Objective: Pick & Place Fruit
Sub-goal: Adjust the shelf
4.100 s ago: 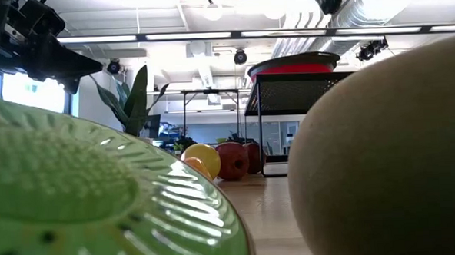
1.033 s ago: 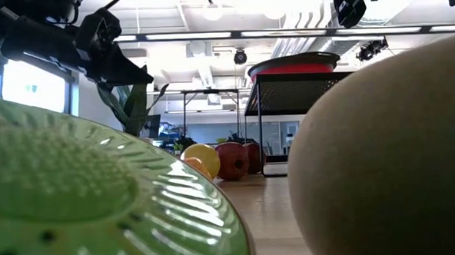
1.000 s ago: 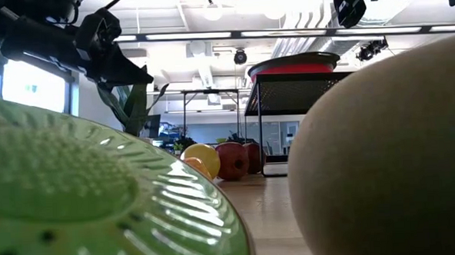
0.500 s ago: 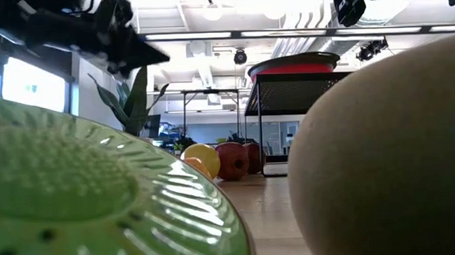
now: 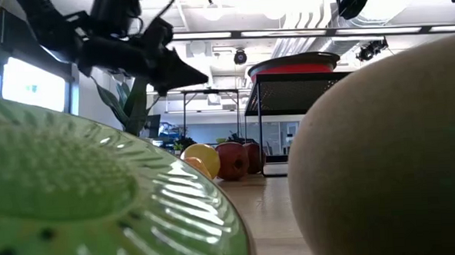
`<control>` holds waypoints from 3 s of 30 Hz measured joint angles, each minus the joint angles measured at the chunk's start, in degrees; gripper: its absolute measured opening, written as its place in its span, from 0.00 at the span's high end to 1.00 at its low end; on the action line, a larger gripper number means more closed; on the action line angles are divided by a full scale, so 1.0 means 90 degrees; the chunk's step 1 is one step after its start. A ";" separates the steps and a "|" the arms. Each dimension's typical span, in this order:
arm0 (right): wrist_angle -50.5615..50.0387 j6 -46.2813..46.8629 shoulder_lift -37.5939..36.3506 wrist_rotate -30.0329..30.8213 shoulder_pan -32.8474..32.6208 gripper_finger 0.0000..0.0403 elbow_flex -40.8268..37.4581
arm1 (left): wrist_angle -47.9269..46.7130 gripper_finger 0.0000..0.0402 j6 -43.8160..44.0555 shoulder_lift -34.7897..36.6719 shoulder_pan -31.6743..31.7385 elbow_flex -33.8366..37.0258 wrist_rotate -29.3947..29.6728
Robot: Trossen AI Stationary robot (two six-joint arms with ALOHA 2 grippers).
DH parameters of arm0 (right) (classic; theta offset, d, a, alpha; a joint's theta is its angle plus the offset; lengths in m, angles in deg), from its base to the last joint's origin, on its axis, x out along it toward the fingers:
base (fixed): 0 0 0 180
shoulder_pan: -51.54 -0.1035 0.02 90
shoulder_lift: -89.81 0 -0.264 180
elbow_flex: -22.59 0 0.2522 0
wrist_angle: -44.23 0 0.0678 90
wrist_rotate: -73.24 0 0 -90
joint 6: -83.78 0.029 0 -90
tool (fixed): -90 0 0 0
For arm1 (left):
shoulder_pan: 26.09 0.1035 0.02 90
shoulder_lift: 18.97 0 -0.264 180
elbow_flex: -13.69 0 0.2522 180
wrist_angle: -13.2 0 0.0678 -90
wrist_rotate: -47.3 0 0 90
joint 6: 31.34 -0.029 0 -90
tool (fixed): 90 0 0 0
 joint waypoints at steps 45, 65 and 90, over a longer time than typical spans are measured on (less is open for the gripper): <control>0.0121 -0.0262 0.0000 -0.0373 -0.0215 0.99 0.0002 | 0.0026 1.00 0.0607 -0.2220 0.1035 -0.2000 -0.0672; 0.0121 -0.0264 0.0000 -0.0377 -0.0216 0.99 0.0002 | -0.0244 1.00 0.0538 -0.2222 0.1035 -0.2068 -0.0607; 0.0224 -0.0429 0.0000 -0.0482 -0.0216 0.99 -0.0002 | -0.0192 1.00 0.0660 -0.2222 0.1032 -0.2068 -0.0463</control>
